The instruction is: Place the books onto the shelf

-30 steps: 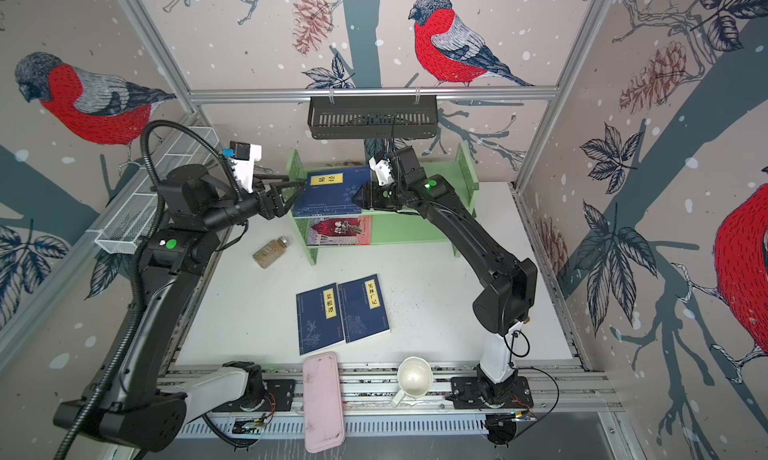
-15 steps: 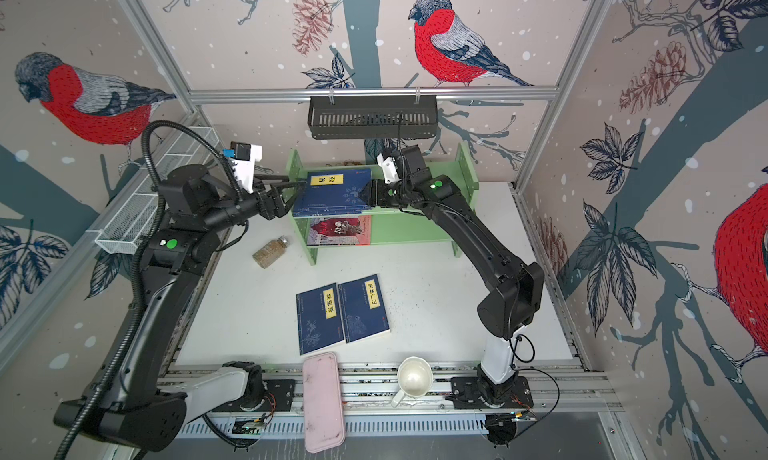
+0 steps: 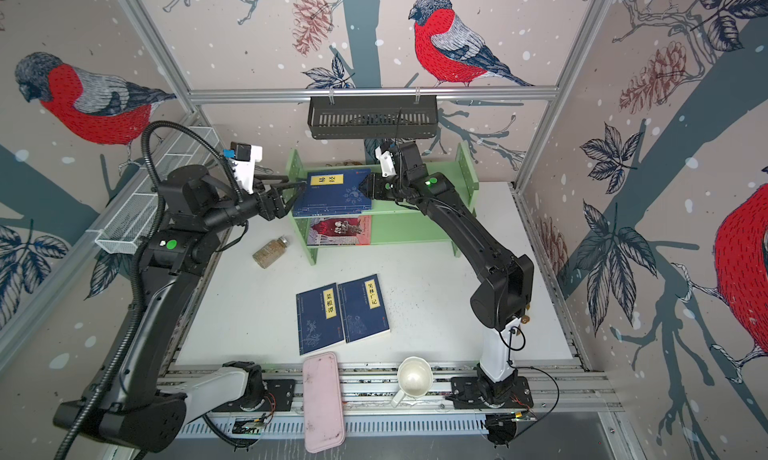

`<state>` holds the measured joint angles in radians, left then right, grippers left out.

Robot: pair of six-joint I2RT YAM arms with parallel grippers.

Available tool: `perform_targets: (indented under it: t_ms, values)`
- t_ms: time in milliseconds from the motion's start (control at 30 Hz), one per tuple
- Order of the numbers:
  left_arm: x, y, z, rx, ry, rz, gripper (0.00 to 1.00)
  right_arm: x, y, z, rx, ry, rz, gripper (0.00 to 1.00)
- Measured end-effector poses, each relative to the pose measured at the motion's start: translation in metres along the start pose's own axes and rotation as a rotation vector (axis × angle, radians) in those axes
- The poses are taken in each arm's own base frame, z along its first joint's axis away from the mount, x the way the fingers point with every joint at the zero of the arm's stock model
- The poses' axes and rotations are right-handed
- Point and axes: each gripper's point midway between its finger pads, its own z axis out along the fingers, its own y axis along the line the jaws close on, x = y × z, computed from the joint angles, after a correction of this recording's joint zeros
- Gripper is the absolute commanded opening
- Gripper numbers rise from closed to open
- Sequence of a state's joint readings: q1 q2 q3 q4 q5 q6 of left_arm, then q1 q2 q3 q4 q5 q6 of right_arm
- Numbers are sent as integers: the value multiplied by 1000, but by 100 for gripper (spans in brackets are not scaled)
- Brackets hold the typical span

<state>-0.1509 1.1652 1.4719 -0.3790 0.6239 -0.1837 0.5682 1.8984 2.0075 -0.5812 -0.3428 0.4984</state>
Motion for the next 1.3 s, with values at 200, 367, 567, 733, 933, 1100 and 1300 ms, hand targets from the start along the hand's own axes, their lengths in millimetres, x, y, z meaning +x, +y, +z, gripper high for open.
perform_targets:
  t_ms: [200, 367, 567, 733, 933, 1100, 1300]
  values:
    - [2, 0, 0, -1, 3, -2, 75, -1, 0, 3, -3, 1, -1, 39]
    - [2, 0, 0, -1, 3, -2, 75, -1, 0, 4, -2, 3, -1, 35]
    - [3, 1, 0, -2, 4, -3, 75, -1, 1, 5, -3, 4, -8, 29]
    - [3, 1, 0, -2, 5, -4, 75, 1, 5, 6, -3, 8, -36, 24]
    - [3, 1, 0, -2, 5, -4, 75, 2, 6, 7, 13, 6, -74, 20]
    - [3, 1, 0, -2, 5, -4, 75, 3, 4, 7, 23, 6, -95, 16]
    - [3, 2, 0, -8, 4, -4, 75, 5, 5, 1, 22, 2, -100, 10]
